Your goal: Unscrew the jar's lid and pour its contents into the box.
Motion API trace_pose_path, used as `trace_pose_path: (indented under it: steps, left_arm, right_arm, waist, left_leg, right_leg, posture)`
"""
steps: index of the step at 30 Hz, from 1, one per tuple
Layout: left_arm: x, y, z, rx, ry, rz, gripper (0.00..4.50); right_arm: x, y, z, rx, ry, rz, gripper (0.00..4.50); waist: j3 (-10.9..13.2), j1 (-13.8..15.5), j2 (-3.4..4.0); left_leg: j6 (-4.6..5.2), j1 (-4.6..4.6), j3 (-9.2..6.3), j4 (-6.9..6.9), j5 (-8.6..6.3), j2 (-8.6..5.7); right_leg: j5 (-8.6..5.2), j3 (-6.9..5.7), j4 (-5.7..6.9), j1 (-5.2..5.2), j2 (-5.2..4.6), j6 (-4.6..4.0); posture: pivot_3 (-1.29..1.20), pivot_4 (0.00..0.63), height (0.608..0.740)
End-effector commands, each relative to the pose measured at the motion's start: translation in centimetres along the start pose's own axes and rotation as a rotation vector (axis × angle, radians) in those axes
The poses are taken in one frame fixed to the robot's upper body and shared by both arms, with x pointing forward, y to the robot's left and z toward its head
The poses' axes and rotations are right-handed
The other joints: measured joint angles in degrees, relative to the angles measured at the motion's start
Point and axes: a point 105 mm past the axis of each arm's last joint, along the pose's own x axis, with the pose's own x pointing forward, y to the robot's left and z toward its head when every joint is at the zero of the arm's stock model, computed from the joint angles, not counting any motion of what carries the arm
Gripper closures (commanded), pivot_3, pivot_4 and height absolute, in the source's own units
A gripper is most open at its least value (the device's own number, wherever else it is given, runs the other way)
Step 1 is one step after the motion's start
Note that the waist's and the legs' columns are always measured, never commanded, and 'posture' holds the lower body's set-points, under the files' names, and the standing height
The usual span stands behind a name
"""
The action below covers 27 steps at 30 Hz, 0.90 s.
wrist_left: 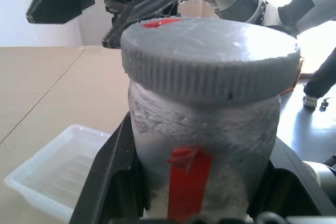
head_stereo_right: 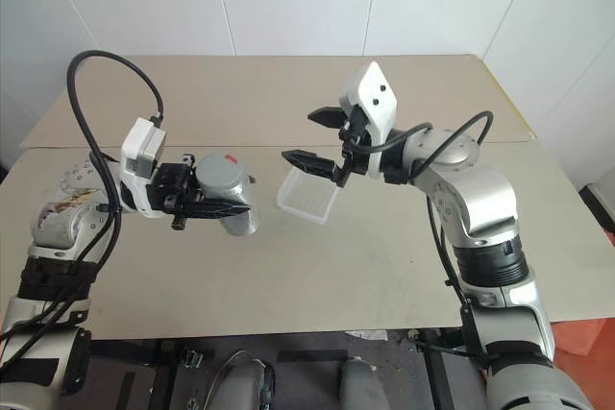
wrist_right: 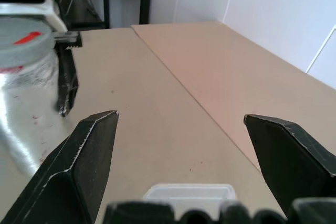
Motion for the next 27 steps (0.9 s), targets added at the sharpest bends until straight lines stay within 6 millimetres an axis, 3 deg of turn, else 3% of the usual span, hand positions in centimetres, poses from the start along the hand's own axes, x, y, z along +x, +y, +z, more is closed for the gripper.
trace_pose_path:
  steps: [1,9,13,20,27]
  left_arm:
    - [0.1,0.3,0.9,0.048,-0.024,0.021,2.57]
    - [1.7,1.6,0.0,0.038,-0.057,0.044,2.57]
    - [2.3,1.9,0.1,0.043,-0.068,0.029,2.57]
    - [3.0,1.8,0.4,0.054,-0.077,-0.001,2.57]
    - [2.5,1.6,0.4,0.059,-0.067,0.002,2.57]
  right_arm:
    - [-0.5,1.0,2.6,-0.083,-0.077,0.043,0.03]
    - [0.8,5.1,4.6,-0.099,-0.164,0.200,0.03]
    - [2.2,6.0,4.9,-0.095,-0.180,0.218,0.03]
    - [4.8,5.7,4.8,-0.091,-0.167,0.182,0.03]
    - [5.1,4.3,4.1,-0.080,-0.138,0.145,0.03]
  waist:
    - [0.0,0.0,0.00]
    - [0.0,0.4,0.00]
    - [0.0,0.2,0.00]
    - [0.0,0.3,0.00]
    - [0.0,0.3,0.00]
  left_leg:
    - [0.00,0.00,0.00,0.00,0.00,0.00]
    - [0.00,0.00,-0.02,0.02,0.00,-0.01]
    - [0.00,0.00,-0.02,0.02,0.00,-0.01]
    - [0.00,0.00,-0.03,0.02,0.00,-0.02]
    - [0.00,0.00,-0.03,0.02,0.00,-0.02]
  right_leg:
    - [0.00,0.00,0.00,0.00,0.00,0.00]
    - [0.00,-0.03,0.00,0.04,-0.02,0.00]
    - [0.00,-0.02,0.01,0.03,-0.01,0.00]
    - [0.00,-0.03,0.02,0.02,-0.02,0.00]
    - [0.00,-0.03,0.02,0.02,-0.02,0.00]
  posture:
    - [0.00,0.150,0.740]
    - [0.00,0.150,0.740]
    - [0.00,0.150,0.740]
    - [0.00,0.150,0.740]
    - [0.00,0.150,0.740]
